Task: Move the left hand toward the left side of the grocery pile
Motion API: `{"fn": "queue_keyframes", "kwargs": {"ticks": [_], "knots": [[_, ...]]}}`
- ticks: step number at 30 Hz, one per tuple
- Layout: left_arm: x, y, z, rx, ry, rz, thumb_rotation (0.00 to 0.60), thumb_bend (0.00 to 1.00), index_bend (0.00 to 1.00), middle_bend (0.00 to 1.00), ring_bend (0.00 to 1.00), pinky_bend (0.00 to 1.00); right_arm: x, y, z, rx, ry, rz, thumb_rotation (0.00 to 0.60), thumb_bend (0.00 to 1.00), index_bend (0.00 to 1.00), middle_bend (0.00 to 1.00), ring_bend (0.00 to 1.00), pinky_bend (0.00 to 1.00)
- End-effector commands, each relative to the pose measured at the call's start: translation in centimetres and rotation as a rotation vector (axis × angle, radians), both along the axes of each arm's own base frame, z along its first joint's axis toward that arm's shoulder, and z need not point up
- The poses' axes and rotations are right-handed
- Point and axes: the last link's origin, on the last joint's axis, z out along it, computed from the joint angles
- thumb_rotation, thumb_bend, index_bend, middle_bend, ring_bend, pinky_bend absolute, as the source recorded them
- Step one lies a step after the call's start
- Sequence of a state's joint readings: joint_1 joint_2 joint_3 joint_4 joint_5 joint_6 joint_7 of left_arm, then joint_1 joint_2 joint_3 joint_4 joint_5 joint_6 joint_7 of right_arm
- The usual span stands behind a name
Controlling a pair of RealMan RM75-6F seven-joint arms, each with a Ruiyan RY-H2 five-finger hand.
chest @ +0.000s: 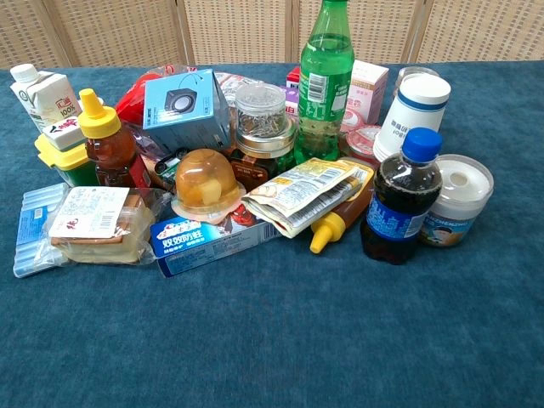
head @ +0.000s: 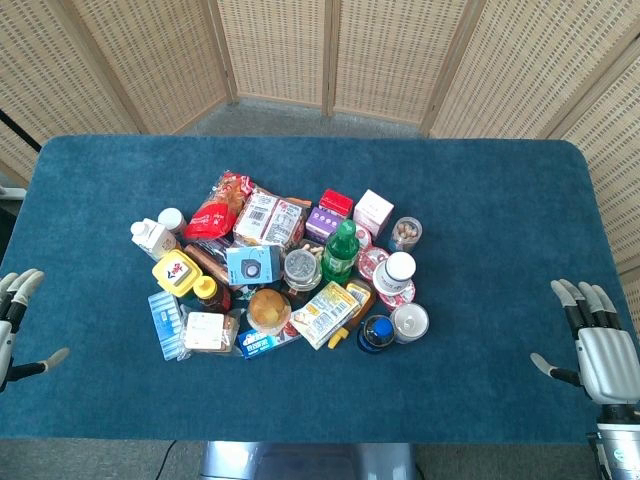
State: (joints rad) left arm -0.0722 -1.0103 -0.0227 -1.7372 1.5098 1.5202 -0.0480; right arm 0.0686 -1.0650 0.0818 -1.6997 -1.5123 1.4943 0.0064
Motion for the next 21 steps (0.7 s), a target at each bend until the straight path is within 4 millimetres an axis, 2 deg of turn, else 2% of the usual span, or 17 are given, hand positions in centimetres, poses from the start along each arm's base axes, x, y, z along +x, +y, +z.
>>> {"fn": "queue_keyframes", "kwargs": {"ticks": [1,10,16,21], "knots": [[-0.2,0.2,0.1,0.004,0.001,0.007,0.600,0.00,0.00,0.00,0.00,0.00,0.0,0.0,0.2,-0.006,-0.005,0.001,0.600,0.00,0.00,0.00,0.00,0.00],[-0.8,0.8,0.3,0.016,-0.012,0.025,0.600,0.00,0.00,0.00,0.00,0.00,0.0,0.0,0.3,-0.010,-0.008,-0.001,0.600,0.00,0.00,0.00,0.00,0.00],[-1.9,4.5,0.5,0.030,-0.051,0.008,0.600,0.00,0.00,0.00,0.00,0.00,-0.2,-0.2,0.1,-0.003,0.000,-0.013,0.600,0.00,0.00,0.00,0.00,0.00],[-1.2,8.6,0.3,0.004,0.006,-0.018,0.600,0.00,0.00,0.00,0.00,0.00,-0.2,-0.3,0.1,-0.005,0.003,-0.016,0.600,0.00,0.00,0.00,0.00,0.00]]}}
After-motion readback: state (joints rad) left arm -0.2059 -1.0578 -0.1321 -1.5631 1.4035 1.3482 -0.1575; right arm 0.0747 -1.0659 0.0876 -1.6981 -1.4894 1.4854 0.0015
